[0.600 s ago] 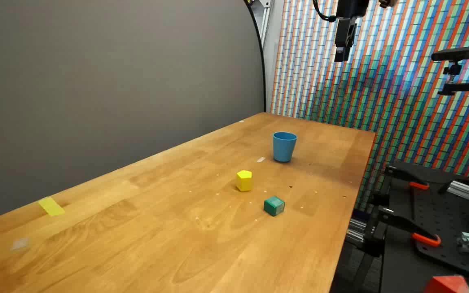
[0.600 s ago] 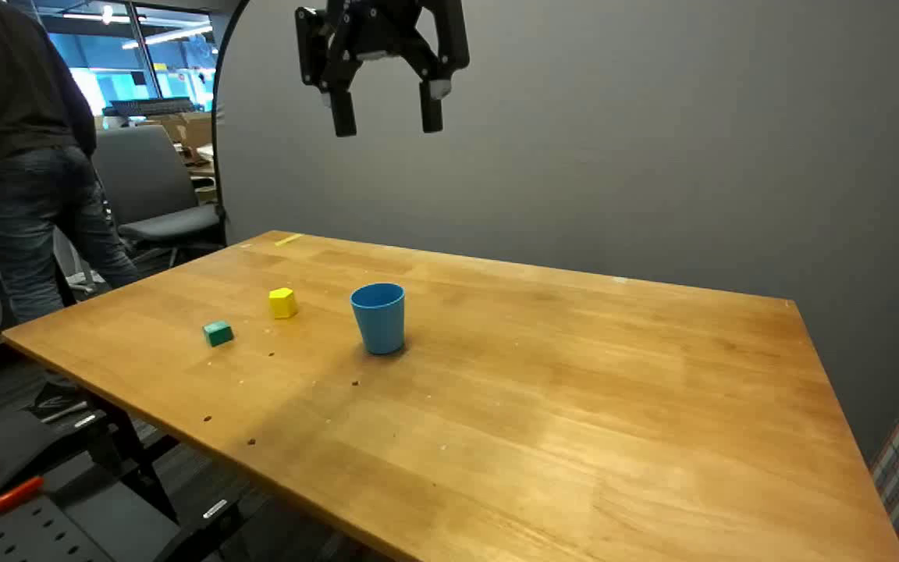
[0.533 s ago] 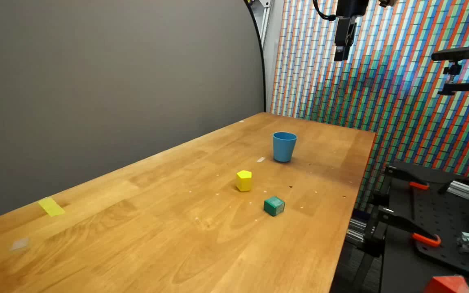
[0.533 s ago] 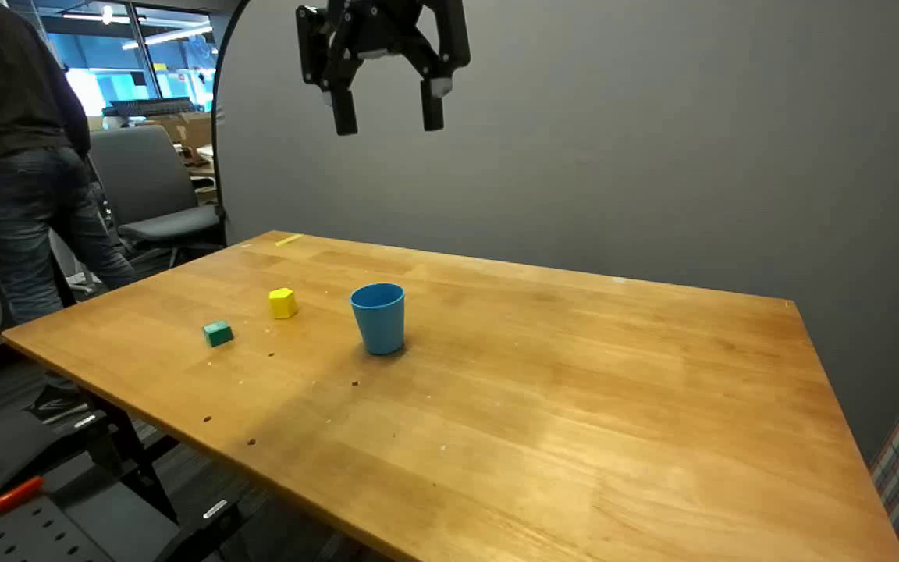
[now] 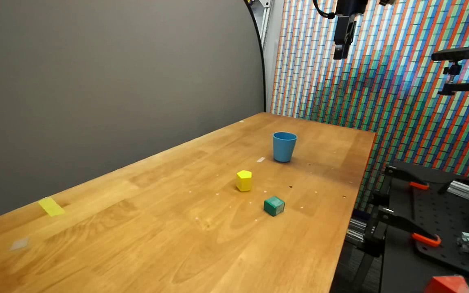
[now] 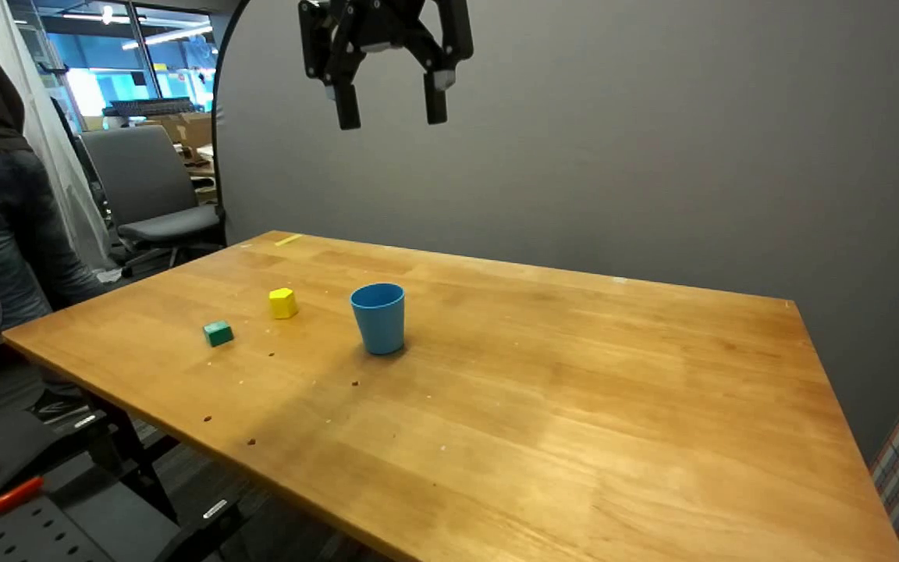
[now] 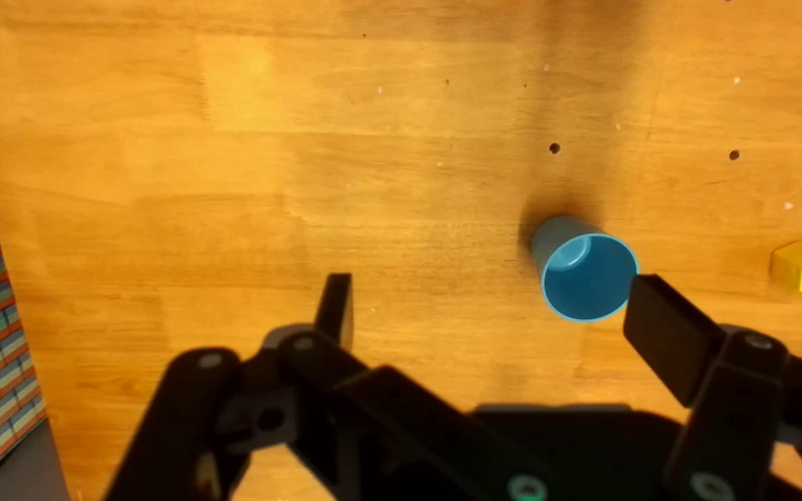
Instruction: Place the yellow block in the light blue cup
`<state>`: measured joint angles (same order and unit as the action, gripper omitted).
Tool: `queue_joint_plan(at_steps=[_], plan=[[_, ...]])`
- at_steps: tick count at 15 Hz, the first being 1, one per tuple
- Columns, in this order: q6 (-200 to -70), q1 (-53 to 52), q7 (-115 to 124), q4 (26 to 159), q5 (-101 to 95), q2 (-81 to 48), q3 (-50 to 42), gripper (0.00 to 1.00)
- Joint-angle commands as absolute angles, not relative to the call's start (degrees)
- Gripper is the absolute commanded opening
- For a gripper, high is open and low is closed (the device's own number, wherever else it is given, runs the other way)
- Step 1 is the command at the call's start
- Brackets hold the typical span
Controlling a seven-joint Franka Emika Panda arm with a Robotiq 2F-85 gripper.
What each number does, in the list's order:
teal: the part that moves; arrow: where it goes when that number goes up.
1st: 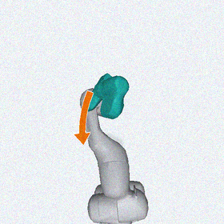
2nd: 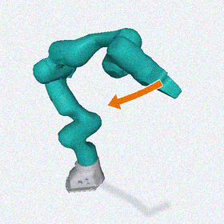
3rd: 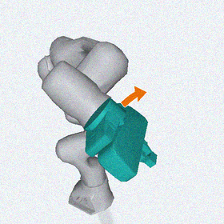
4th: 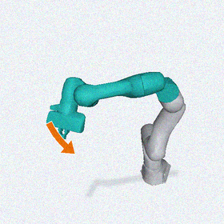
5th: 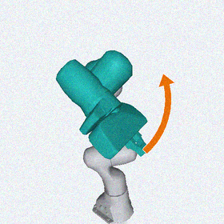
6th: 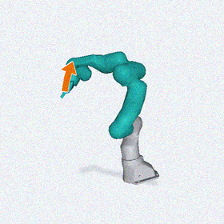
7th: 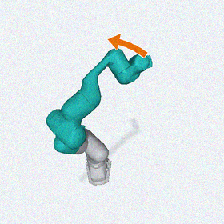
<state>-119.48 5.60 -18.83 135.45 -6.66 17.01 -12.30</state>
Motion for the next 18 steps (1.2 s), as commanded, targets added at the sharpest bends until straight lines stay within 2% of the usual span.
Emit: queue_joint_plan(at_steps=[1, 10, 18], plan=[[-122.1, 4.1, -18.2, 135.6, -4.3, 15.7, -10.1, 1.00], [-130.1, -7.8, -20.5, 131.6, 2.9, 3.4, 2.9, 1.00], [-135.6, -9.6, -25.6, 129.2, 10.0, -8.8, 9.1, 1.00]])
